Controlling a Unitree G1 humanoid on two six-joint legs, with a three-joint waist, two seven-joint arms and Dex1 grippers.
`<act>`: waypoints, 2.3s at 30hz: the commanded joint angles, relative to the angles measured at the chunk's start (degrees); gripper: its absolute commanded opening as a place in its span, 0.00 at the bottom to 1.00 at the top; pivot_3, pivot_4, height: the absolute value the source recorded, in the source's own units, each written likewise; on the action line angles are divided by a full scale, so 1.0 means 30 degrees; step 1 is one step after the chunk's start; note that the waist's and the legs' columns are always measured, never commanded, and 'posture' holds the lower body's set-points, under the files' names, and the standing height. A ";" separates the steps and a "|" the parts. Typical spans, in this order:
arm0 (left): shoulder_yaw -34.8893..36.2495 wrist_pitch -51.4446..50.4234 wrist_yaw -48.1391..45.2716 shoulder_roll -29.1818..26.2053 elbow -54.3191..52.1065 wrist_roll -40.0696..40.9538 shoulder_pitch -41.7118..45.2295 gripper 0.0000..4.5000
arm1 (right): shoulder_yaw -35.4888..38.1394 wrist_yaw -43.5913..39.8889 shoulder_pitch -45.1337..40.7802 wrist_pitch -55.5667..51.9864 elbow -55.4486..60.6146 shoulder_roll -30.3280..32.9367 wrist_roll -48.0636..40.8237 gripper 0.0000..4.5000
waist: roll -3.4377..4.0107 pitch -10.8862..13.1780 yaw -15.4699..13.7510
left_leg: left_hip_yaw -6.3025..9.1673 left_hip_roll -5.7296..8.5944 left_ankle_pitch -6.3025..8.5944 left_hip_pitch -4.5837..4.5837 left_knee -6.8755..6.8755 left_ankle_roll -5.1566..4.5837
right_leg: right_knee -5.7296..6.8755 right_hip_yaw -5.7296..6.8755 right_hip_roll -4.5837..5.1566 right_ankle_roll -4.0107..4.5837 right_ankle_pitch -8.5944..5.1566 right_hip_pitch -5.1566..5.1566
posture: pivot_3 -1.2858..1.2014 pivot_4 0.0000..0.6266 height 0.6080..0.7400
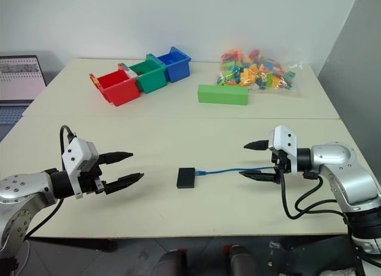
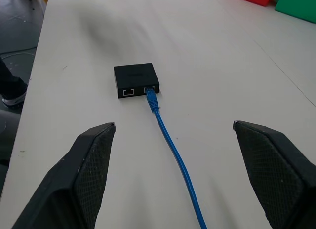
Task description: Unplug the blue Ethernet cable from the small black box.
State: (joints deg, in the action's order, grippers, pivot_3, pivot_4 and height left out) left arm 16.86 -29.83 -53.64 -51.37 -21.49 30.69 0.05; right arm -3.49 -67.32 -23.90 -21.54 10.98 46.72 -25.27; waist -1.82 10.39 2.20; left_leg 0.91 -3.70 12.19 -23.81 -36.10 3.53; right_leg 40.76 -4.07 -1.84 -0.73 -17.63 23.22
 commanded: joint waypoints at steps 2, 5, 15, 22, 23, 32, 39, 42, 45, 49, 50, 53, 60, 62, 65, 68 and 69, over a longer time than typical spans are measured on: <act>0.0358 0.0015 -0.0258 -0.0383 -0.0610 0.0138 0.0091 0.86 | 0.0343 -0.0156 -0.0416 0.0547 0.0290 0.0087 0.0187 0.90 | 0.0000 0.0000 -0.0001 | 0.0001 0.0000 0.0000 0.0001 0.0000 0.0000 | 0.0000 0.0002 0.0000 0.0000 0.0000 0.0000 | 0.52 0.24 1.00; 0.0378 0.0084 -0.0341 -0.0364 -0.0653 0.0074 0.0040 0.86 | 0.0296 -0.0158 -0.0439 0.0559 0.0250 0.0033 0.0248 0.90 | 0.0000 0.0000 0.0000 | 0.0000 0.0001 0.0000 0.0001 0.0000 0.0000 | 0.0000 0.0000 0.0000 0.0000 0.0000 0.0000 | 0.52 0.24 1.00; -0.0145 0.0313 -0.0846 -0.0490 -0.0687 -0.0266 -0.0256 0.86 | -0.1515 0.0647 -0.1447 0.0653 -0.0404 -0.1675 0.1713 0.90 | 0.0000 0.0000 0.0116 | 0.0001 -0.0004 0.0000 0.0007 0.0000 0.0000 | 0.0004 0.0000 -0.0003 0.0002 0.0001 0.0000 | 0.52 0.24 1.00; -0.0812 0.1264 -0.3221 -0.0901 -0.0475 -0.0130 -0.1033 0.86 | -0.5144 0.2672 -0.3469 0.0594 -0.3388 -0.5370 0.4940 0.90 | 0.0004 0.0002 0.0249 | 0.0005 -0.0003 -0.0001 0.0004 -0.0001 0.0001 | 0.0018 0.0002 -0.0005 0.0023 0.0012 0.0007 | 0.52 0.24 1.00; -0.0853 0.1328 -0.3485 -0.0942 -0.0469 -0.0086 -0.1136 0.86 | -0.5562 0.2785 -0.3671 0.0768 -0.3884 -0.5709 0.5397 0.90 | 0.0004 0.0002 0.0288 | 0.0006 -0.0005 -0.0001 0.0006 0.0001 0.0001 | 0.0020 0.0003 -0.0005 0.0035 0.0016 0.0008 | 0.52 0.24 1.00; -0.1731 0.2095 -0.4286 -0.0783 -0.0663 -0.0498 -0.1583 0.86 | -0.7610 0.3081 -0.5457 0.2935 -0.8839 -0.8381 0.8189 0.90 | 0.0010 0.0006 0.0233 | -0.0001 -0.0002 -0.0001 -0.0004 -0.0004 0.0001 | 0.0023 0.0006 -0.0004 0.0046 0.0019 0.0017 | 0.52 0.24 1.00; -0.1897 0.2485 -0.4310 -0.0626 -0.0364 -0.0583 -0.1946 0.86 | -0.7540 0.2298 -0.5688 0.2930 -0.9417 -0.8825 0.8394 0.63 | 0.0011 0.0006 0.0254 | 0.0003 -0.0007 0.0000 0.0003 -0.0001 0.0000 | 0.0034 0.0007 -0.0006 0.0054 0.0018 0.0018 | 0.52 0.24 1.00; -0.2082 0.2673 -0.4313 -0.0461 0.0332 -0.0760 -0.1893 0.86 | -0.7680 0.2133 -0.5747 0.2810 -0.9465 -0.8941 0.8633 0.46 | 0.0011 0.0006 0.0254 | 0.0005 -0.0006 -0.0001 0.0003 -0.0001 0.0001 | 0.0036 0.0010 -0.0006 0.0053 0.0018 0.0018 | 0.52 0.24 1.00; -0.2116 0.2483 -0.4189 -0.0219 0.0679 -0.0664 -0.1852 0.86 | -0.7651 0.2157 -0.5764 0.3010 -0.9514 -0.8948 0.8909 0.31 | 0.0010 0.0005 0.0257 | 0.0003 -0.0006 -0.0001 0.0004 -0.0001 0.0000 | 0.0036 0.0010 -0.0007 0.0053 0.0018 0.0018 | 0.52 0.24 1.00; -0.2050 0.1278 -0.3499 0.0215 0.1621 -0.0211 -0.1360 0.86 | -0.7563 0.2448 -0.5970 0.4039 -0.9392 -0.8890 0.9482 0.08 | 0.0012 0.0006 0.0262 | 0.0009 -0.0005 -0.0001 0.0003 -0.0002 0.0000 | 0.0038 0.0013 -0.0007 0.0052 0.0017 0.0018 | 0.52 0.24 1.00; -0.1933 0.0784 -0.3317 0.0417 0.1874 0.0171 -0.1124 0.86 | -0.7477 0.2525 -0.6018 0.4282 -0.9302 -0.8898 0.9550 0.03 | 0.0011 0.0006 0.0257 | 0.0009 -0.0004 -0.0001 0.0004 -0.0002 0.0000 | 0.0040 0.0015 -0.0007 0.0048 0.0016 0.0017 | 0.52 0.24 1.00; -0.1608 -0.1190 -0.3063 0.0939 0.2451 0.1712 -0.0281 0.86 | -0.7156 0.2845 -0.6204 0.5295 -0.8549 -0.8852 0.9779 0.03 | 0.0009 0.0005 0.0259 | 0.0014 -0.0005 -0.0001 -0.0004 -0.0007 0.0000 | 0.0041 0.0022 -0.0007 0.0046 0.0015 0.0018 | 0.52 0.24 1.00; -0.1125 -0.7181 -0.1638 0.2385 0.3170 0.6845 0.3100 0.86 | -0.7202 0.2869 -0.6962 0.9522 -0.4786 -0.7566 1.0887 0.03 | 0.0013 0.0008 0.0222 | 0.0053 0.0000 -0.0001 -0.0018 -0.0011 0.0000 | 0.0042 0.0053 -0.0006 0.0041 0.0013 0.0011 | 0.52 0.24 1.00; -0.0984 -0.7951 -0.0694 0.3048 0.3536 0.7458 0.3932 0.86 | -0.7255 0.2775 -0.7091 0.9897 -0.4230 -0.7378 1.1033 0.03 | 0.0012 0.0008 0.0223 | 0.0056 0.0002 -0.0001 -0.0015 -0.0013 0.0001 | 0.0046 0.0050 -0.0007 0.0040 0.0014 0.0008 | 0.52 0.24 1.00; -0.0865 -0.8735 0.0055 0.3623 0.3733 0.8089 0.4586 0.86 | -0.7258 0.2769 -0.7096 0.9935 -0.3618 -0.7249 1.1172 0.03 | 0.0004 0.0003 0.0256 | 0.0074 -0.0002 -0.0001 -0.0013 -0.0013 0.0001 | 0.0051 0.0059 -0.0008 0.0058 0.0024 0.0003 | 0.52 0.24 1.00; -0.1081 -0.9178 0.0462 0.4071 0.3487 0.8545 0.4756 0.86 | -0.7211 0.2771 -0.7178 0.9742 -0.3038 -0.7205 1.1166 0.03 | 0.0005 0.0004 0.0254 | 0.0079 -0.0001 -0.0002 -0.0012 -0.0012 0.0002 | 0.0057 0.0056 -0.0007 0.0104 0.0050 0.0004 | 0.52 0.24 1.00; -0.1081 -0.9261 0.0570 0.4233 0.3514 0.8712 0.4878 0.86 | -0.7183 0.2786 -0.7263 0.9706 -0.2987 -0.7209 1.1160 0.03 | 0.0005 0.0004 0.0246 | 0.0079 0.0001 -0.0003 -0.0012 -0.0012 0.0004 | 0.0058 0.0055 -0.0006 0.0105 0.0050 0.0004 | 0.52 0.24 1.00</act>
State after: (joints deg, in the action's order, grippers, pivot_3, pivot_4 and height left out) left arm 12.58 -56.94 -52.74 -39.44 -10.01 54.38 13.36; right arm -26.03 -58.76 -44.31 7.32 -0.92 24.98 8.24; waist -1.81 10.40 2.93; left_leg 1.16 -3.70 12.18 -23.85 -36.14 3.54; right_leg 40.93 -3.90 -1.85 -0.42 -17.48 23.23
